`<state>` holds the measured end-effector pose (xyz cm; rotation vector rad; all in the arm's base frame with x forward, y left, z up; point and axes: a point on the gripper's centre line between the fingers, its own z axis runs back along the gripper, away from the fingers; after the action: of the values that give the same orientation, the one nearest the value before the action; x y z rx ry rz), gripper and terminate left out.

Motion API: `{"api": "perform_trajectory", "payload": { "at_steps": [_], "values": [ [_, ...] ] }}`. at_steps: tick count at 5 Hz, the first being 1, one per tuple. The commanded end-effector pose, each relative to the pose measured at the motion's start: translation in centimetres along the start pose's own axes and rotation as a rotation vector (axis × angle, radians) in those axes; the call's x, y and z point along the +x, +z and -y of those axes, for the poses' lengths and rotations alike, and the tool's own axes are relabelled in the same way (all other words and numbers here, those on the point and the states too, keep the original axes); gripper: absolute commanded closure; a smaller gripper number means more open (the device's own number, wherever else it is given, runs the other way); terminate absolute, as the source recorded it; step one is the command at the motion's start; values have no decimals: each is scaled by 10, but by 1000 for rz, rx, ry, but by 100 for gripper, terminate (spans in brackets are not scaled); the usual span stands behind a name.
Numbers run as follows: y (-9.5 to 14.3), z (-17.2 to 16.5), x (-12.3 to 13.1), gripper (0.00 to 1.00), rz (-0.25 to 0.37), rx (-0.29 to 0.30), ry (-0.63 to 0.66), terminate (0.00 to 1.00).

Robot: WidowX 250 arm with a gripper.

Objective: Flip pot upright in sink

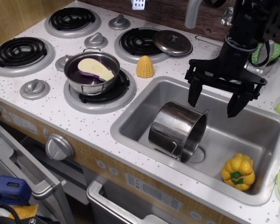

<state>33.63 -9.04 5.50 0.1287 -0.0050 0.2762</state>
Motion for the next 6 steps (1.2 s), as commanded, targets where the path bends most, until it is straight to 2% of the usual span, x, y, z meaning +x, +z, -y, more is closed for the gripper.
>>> {"api": "perform_trajectory", "payload": {
  "at_steps": [1, 2, 3, 4, 5, 6],
  "values": [
    [0, 0, 0, 0, 0, 0, 0, 0],
    [4, 3, -6, 0, 20, 61, 26, 0],
    [3, 7, -3, 0, 71, 131, 8, 0],
    [-2, 4, 3, 0, 42, 95, -4, 0],
    [-10, 3, 5, 0, 102, 164, -12, 0],
    [-18, 2, 8, 0, 135, 216, -24, 0]
  ]
}}
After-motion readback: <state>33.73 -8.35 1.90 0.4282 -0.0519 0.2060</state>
